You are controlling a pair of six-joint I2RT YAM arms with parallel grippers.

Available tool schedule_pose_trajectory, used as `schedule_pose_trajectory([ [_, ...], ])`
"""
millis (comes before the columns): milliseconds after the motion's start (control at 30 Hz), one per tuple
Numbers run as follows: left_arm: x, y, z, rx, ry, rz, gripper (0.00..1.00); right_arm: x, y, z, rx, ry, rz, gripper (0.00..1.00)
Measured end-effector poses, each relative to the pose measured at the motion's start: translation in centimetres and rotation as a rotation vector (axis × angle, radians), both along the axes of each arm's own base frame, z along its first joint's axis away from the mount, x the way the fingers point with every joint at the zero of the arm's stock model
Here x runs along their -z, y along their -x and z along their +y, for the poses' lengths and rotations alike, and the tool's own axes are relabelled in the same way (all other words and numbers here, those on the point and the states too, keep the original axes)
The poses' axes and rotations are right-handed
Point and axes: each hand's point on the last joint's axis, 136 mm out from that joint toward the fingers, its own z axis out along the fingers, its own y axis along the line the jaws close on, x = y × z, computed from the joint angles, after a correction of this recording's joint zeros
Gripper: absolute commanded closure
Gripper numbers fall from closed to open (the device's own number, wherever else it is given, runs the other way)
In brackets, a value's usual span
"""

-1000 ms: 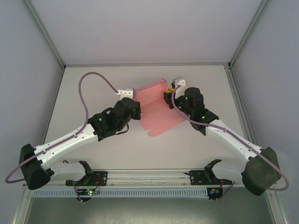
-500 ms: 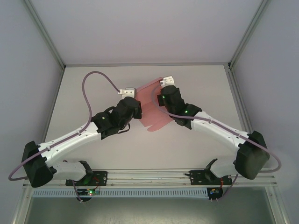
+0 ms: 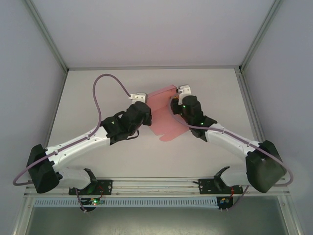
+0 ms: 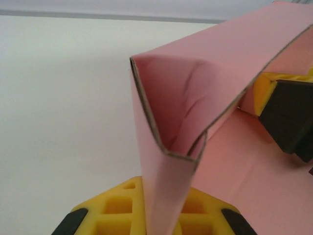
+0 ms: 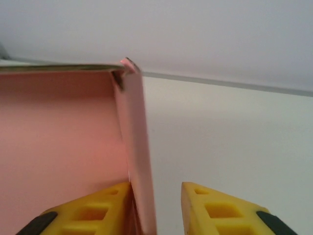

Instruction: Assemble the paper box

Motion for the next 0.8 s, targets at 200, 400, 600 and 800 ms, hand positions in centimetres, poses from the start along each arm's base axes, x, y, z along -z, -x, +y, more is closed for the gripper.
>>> schedule_pose_trajectory([
  [200,-0.8,0.1,0.7,-0.008,-0.007,-0.023,1.0,-3.8,2.2,0.6,-0.141,-0.129,-0.077,0.45],
  [400,-0.1,-0.1,1.6,-0.033,-0.035,-0.02,1.0,-9.0,5.5,0.9,-0.254,-0.214,-0.173,0.2],
  [600,0.7,-0.1,2.1,0.011,-0.122,-0.03,1.0,-10.4,7.5,-0.3,-0.231,-0.194,-0.193,0.02],
  [800,4.8,-2.0,4.4,0.191,-0.263,0.093,1.0,-9.8,7.1,-5.3,-0.012,-0.204,-0.092,0.02],
])
